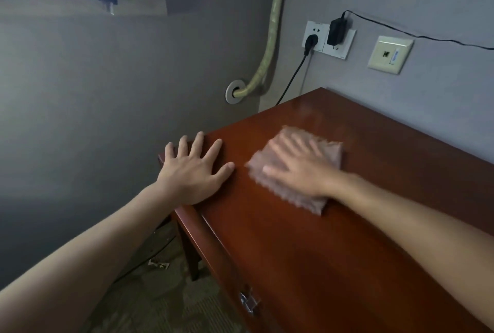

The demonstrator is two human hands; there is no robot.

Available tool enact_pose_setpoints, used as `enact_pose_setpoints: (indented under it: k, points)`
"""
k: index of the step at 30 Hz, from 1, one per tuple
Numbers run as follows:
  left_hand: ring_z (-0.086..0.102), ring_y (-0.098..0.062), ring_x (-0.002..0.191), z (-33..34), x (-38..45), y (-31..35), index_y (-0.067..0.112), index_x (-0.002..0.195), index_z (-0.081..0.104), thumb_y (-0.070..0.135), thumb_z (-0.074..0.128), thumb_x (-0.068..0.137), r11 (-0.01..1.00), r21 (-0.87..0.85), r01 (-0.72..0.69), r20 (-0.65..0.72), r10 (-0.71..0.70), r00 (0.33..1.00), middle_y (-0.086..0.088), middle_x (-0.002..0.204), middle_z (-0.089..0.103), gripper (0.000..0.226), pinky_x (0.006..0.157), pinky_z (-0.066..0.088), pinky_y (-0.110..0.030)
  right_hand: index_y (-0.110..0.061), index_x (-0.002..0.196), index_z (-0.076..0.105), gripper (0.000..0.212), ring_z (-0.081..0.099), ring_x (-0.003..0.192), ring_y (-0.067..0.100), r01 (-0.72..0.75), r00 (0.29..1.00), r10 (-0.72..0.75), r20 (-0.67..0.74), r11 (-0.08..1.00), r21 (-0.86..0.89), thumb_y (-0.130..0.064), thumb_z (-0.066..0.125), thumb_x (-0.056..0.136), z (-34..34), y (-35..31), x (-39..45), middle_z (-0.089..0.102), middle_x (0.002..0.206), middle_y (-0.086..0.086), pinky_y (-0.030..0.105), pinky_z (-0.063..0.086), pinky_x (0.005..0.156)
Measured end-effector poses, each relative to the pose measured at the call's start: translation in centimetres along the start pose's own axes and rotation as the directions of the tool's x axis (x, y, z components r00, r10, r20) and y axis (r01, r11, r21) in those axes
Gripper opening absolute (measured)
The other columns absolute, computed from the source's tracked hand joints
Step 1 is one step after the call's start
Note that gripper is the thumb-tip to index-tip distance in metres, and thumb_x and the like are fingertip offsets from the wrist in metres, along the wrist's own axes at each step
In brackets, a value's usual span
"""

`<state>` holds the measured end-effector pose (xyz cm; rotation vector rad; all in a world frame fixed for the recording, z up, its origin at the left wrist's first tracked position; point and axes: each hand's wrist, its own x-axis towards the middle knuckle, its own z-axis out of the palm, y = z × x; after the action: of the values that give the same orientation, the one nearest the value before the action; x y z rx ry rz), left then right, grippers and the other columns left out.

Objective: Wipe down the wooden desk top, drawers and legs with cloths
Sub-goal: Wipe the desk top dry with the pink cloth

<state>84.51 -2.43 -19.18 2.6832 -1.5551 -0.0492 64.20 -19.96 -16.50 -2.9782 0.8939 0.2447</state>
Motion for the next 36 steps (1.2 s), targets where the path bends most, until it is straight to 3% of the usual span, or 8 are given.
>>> enact_pose_setpoints:
  k: [4, 9, 14, 20, 25, 31, 33, 36]
  points:
    - [-0.011, -0.025, 0.159, -0.2, -0.1, -0.2, 0.048, 0.161, -0.004, 0.085, -0.01, 0.08, 0.997, -0.033, -0.076, -0.005, 0.076, 0.997, 0.013, 0.172, -0.009, 0.09, 0.124, -0.007, -0.06, -0.036, 0.162, -0.005, 0.087, -0.015, 0.156, 0.032, -0.258, 0.965, 0.261, -0.035, 0.963, 0.071, -0.084, 0.001, 0.09, -1.4, 3.2, 7.3, -0.014, 0.17, 0.001, 0.063, -0.009, 0.122]
    - [-0.016, -0.015, 0.158, -0.1, 0.0, -0.9, 0.053, 0.16, -0.004, 0.088, 0.001, 0.086, 0.988, -0.033, -0.153, -0.03, 0.152, 0.988, 0.018, 0.171, -0.01, 0.081, 0.126, -0.007, -0.054, -0.052, 0.158, 0.001, 0.072, -0.015, 0.156, 0.024, 0.184, 0.982, -0.183, -0.054, 0.983, 0.001, -0.081, 0.013, 0.094, -1.5, -1.9, 9.2, -0.01, 0.169, -0.016, 0.061, -0.011, 0.122]
    - [-0.017, -0.014, 0.157, -0.3, -0.1, -0.9, 0.06, 0.156, -0.003, 0.095, -0.001, 0.078, 0.985, -0.07, -0.158, -0.015, 0.158, 0.987, 0.021, 0.169, -0.011, 0.085, 0.127, -0.007, -0.052, -0.04, 0.162, 0.003, 0.081, -0.012, 0.155, 0.038, -0.264, 0.959, 0.275, -0.066, 0.954, 0.139, -0.082, 0.007, 0.092, -2.7, 2.5, 12.7, -0.007, 0.171, -0.004, 0.069, -0.007, 0.12]
    - [-0.016, -0.016, 0.158, -0.5, -0.1, -0.8, 0.064, 0.154, -0.006, 0.093, 0.0, 0.08, 0.984, -0.064, -0.164, -0.007, 0.164, 0.986, 0.017, 0.171, -0.01, 0.08, 0.126, -0.006, -0.055, -0.04, 0.147, 0.036, 0.063, 0.017, 0.154, 0.026, 0.244, 0.954, -0.219, -0.205, 0.964, 0.107, -0.075, 0.035, 0.095, -1.4, -0.3, 9.7, 0.024, 0.166, -0.003, 0.055, 0.012, 0.124]
    - [-0.015, -0.014, 0.158, -0.7, 0.2, -0.5, 0.06, 0.157, -0.002, 0.09, -0.001, 0.082, 0.981, -0.029, -0.19, -0.002, 0.19, 0.982, 0.014, 0.171, -0.008, 0.081, 0.127, -0.009, -0.052, -0.057, 0.155, 0.01, 0.081, -0.005, 0.154, 0.046, -0.393, 0.909, 0.412, -0.059, 0.896, 0.208, -0.092, 0.004, 0.082, -1.9, 3.7, 11.0, -0.005, 0.172, 0.0, 0.071, -0.008, 0.117]
    - [-0.007, -0.018, 0.159, -1.6, 0.7, 1.4, 0.057, 0.158, 0.006, 0.079, 0.005, 0.078, 0.975, -0.053, -0.216, 0.036, 0.218, 0.975, 0.016, 0.172, -0.001, 0.083, 0.127, -0.002, -0.055, -0.056, 0.155, 0.018, 0.067, 0.005, 0.157, 0.026, 0.164, 0.976, -0.147, -0.162, 0.982, 0.096, -0.082, 0.025, 0.093, -0.2, 2.2, 5.3, 0.01, 0.171, -0.01, 0.061, -0.006, 0.121]
    - [-0.007, -0.018, 0.159, -1.7, 0.8, 3.2, 0.057, 0.158, 0.007, 0.08, 0.007, 0.077, 0.968, -0.049, -0.247, 0.046, 0.249, 0.967, 0.015, 0.172, 0.0, 0.084, 0.126, -0.003, -0.059, -0.051, 0.151, 0.032, 0.064, 0.028, 0.151, 0.027, -0.012, 0.976, 0.037, -0.216, 0.993, 0.118, -0.08, 0.029, 0.093, -0.4, 6.1, 4.7, 0.032, 0.164, -0.006, 0.06, 0.011, 0.12]
    - [-0.01, -0.023, 0.159, -1.6, 1.7, 6.5, 0.056, 0.159, 0.004, 0.085, 0.008, 0.077, 0.959, -0.06, -0.279, 0.085, 0.283, 0.955, 0.013, 0.173, -0.002, 0.087, 0.123, -0.006, -0.065, -0.039, 0.143, 0.046, 0.052, 0.048, 0.137, 0.028, -0.444, 0.826, 0.479, -0.297, 0.878, 0.181, -0.064, 0.032, 0.1, -0.8, 9.8, 3.4, 0.053, 0.15, 0.0, 0.049, 0.024, 0.113]
